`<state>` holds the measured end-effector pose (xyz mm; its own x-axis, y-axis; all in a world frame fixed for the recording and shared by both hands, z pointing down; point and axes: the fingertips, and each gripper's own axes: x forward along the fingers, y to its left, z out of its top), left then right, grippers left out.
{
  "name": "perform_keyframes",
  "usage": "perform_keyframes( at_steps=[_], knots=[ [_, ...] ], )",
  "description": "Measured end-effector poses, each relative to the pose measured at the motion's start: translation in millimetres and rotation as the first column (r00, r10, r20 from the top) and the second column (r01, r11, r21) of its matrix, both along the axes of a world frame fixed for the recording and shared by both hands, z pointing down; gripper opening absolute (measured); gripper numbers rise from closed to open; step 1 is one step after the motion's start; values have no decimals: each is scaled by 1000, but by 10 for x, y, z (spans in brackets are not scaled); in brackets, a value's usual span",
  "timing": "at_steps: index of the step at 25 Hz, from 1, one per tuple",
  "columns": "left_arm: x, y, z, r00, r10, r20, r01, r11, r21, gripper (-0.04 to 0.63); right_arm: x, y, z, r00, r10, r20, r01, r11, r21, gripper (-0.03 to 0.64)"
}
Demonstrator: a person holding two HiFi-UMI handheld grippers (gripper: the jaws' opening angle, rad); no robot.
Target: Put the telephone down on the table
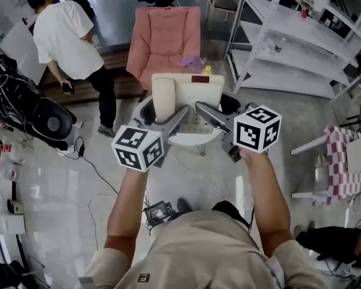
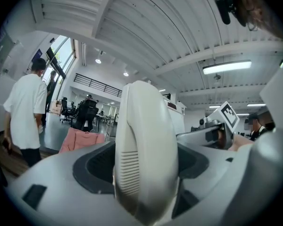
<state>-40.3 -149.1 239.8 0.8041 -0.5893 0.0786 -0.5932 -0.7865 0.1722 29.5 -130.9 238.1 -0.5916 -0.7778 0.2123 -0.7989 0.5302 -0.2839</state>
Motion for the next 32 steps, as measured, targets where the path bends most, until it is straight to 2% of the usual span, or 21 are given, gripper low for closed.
perform_keyframes(
  at_steps=[5,11,20,32],
  knots=[
    [-156,-86,9,1000,-26,-17,26,1000,-6,359,-151,-107,-8,999,-28,-21,28,1000,-1,260],
    [-434,-218,-9,996,-87,0,87,996,-4,359,-423,-284,-18,996,-92,-8,92,996,-2,260],
    [-837,-567,-106,977,-212,28,211,977,19,359,-812,-723,-85,976,-219,19,218,976,21,260],
    [-642,-1065,60,959,-280,52,280,960,-8,359,-620,-1270,94,956,-290,40,291,957,-11,259]
  ],
)
